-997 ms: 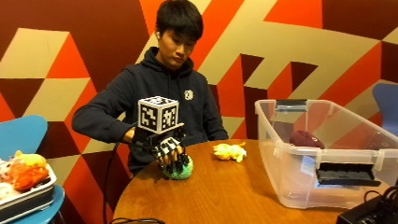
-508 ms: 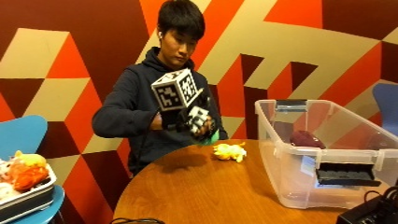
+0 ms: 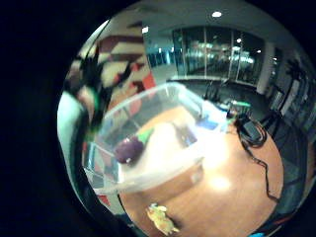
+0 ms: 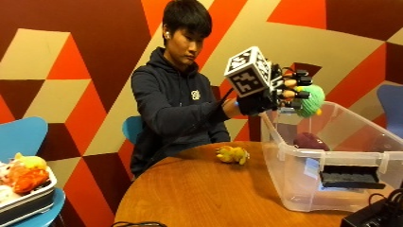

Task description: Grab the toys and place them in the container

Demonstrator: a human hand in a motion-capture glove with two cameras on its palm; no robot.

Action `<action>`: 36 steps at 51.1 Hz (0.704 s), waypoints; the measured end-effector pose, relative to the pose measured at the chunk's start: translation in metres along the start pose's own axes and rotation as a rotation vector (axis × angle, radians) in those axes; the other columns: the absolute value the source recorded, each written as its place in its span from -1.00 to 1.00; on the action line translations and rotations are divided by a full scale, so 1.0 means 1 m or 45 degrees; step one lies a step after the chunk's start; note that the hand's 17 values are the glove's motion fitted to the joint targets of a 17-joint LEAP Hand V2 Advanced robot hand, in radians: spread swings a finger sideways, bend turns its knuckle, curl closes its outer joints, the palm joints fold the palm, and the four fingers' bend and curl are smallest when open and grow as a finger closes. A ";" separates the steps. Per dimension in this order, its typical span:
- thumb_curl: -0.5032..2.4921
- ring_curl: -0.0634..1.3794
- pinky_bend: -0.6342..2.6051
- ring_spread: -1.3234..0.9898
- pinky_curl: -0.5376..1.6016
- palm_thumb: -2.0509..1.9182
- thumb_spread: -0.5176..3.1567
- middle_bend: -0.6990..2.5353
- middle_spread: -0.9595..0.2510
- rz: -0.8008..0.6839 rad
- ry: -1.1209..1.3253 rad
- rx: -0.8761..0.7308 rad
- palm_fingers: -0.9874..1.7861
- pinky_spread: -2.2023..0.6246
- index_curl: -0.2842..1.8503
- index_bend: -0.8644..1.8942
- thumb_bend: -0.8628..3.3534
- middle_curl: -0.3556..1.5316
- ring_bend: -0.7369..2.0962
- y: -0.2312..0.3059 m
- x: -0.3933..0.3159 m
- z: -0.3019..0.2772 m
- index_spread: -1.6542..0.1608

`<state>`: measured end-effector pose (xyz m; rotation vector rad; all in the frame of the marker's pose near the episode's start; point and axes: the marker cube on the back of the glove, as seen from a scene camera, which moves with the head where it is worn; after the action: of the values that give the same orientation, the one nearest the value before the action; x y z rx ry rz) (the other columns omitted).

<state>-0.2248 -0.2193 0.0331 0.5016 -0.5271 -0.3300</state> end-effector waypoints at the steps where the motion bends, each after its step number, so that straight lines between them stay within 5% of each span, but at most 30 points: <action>1: -0.13 -0.21 0.06 -0.13 -0.03 0.38 -0.34 -0.31 0.21 0.001 0.003 -0.091 0.01 0.26 -0.51 -0.26 -0.59 -0.10 0.22 0.001 0.001 0.007 0.52; 2: -0.14 -0.20 0.06 -0.12 -0.02 0.37 -0.31 -0.33 0.24 0.000 0.009 -0.169 -0.09 0.28 -0.49 -0.24 -0.60 -0.10 0.19 0.002 0.001 0.014 0.52; 3: -0.17 -0.26 0.04 -0.06 -0.01 0.33 -0.29 -0.39 0.32 -0.004 0.019 -0.229 -0.42 0.34 -0.48 -0.23 -0.62 -0.13 0.05 0.004 0.001 0.019 0.53; 5: -0.20 -0.30 0.02 -0.01 -0.01 0.29 -0.25 -0.43 0.40 -0.013 0.052 -0.301 -0.59 0.38 -0.47 -0.24 -0.63 -0.15 -0.07 0.009 0.002 0.025 0.55; 13: -0.28 -0.55 -0.08 0.08 -0.14 0.20 -0.15 -0.50 0.54 -0.071 0.209 -0.422 -0.55 0.49 -0.51 -0.29 -0.61 -0.25 -0.31 0.032 0.008 0.015 0.57; 28: -0.35 -0.59 -0.14 0.13 -0.18 0.18 -0.08 -0.47 0.60 -0.221 0.385 -0.682 -0.44 0.56 -0.53 -0.30 -0.60 -0.31 -0.36 0.119 -0.006 -0.020 0.58; 36: -0.38 -0.55 -0.15 0.12 -0.18 0.18 -0.06 -0.44 0.58 -0.152 0.420 -0.936 -0.32 0.56 -0.54 -0.29 -0.60 -0.29 -0.30 0.165 0.005 -0.018 0.58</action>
<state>-0.1830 -0.0781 0.1092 -0.1302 -0.0327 -0.5133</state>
